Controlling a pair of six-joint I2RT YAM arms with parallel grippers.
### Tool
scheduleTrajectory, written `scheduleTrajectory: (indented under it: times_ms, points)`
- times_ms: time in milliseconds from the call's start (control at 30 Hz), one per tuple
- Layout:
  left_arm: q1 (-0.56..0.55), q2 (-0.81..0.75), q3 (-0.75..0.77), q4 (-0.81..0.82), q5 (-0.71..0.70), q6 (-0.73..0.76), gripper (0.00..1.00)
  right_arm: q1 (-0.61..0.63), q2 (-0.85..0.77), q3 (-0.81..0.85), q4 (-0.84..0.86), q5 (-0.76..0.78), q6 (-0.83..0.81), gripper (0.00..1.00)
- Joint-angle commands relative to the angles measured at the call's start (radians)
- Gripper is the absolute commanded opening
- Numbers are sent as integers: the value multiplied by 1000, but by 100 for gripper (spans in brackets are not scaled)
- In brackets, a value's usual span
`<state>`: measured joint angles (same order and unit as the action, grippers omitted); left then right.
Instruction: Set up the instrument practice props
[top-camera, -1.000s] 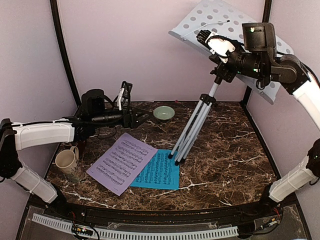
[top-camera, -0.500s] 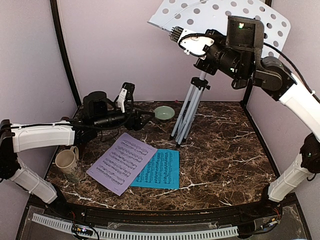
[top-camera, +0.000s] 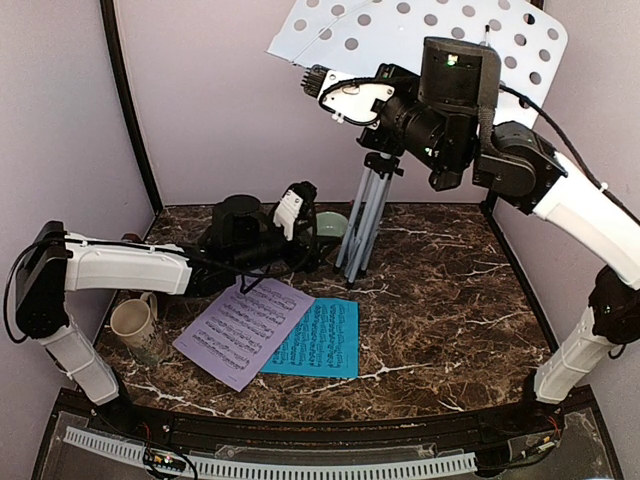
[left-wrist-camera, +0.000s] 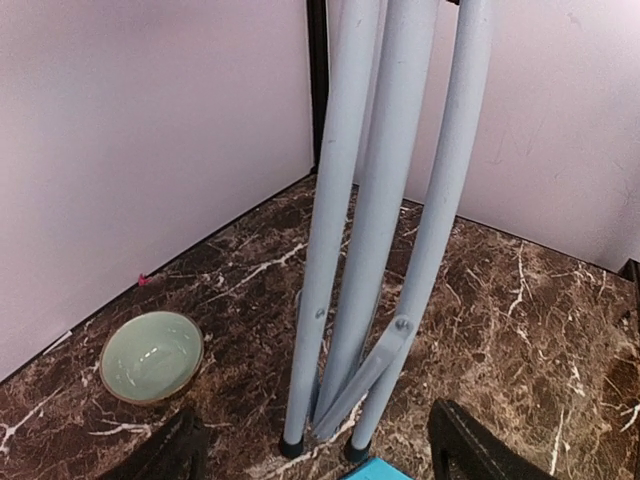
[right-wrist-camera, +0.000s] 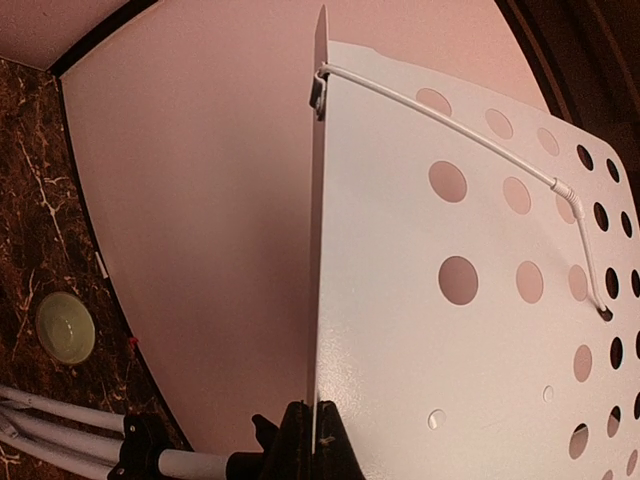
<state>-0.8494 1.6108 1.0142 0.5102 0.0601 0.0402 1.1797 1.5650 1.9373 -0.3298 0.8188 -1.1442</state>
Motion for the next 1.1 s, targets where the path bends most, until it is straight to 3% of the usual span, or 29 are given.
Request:
scheduleTrajectory:
  times_ms: [0, 400, 1067]
  points:
    - [-29, 31, 79, 56, -139, 47, 78, 15, -19, 88, 357, 79, -114, 0]
    - [-82, 129, 196, 93, -382, 107, 70, 45, 21, 117, 363, 103, -135, 0]
    - [-88, 234, 343, 93, -429, 173, 61, 106, 21, 136, 381, 144, -155, 0]
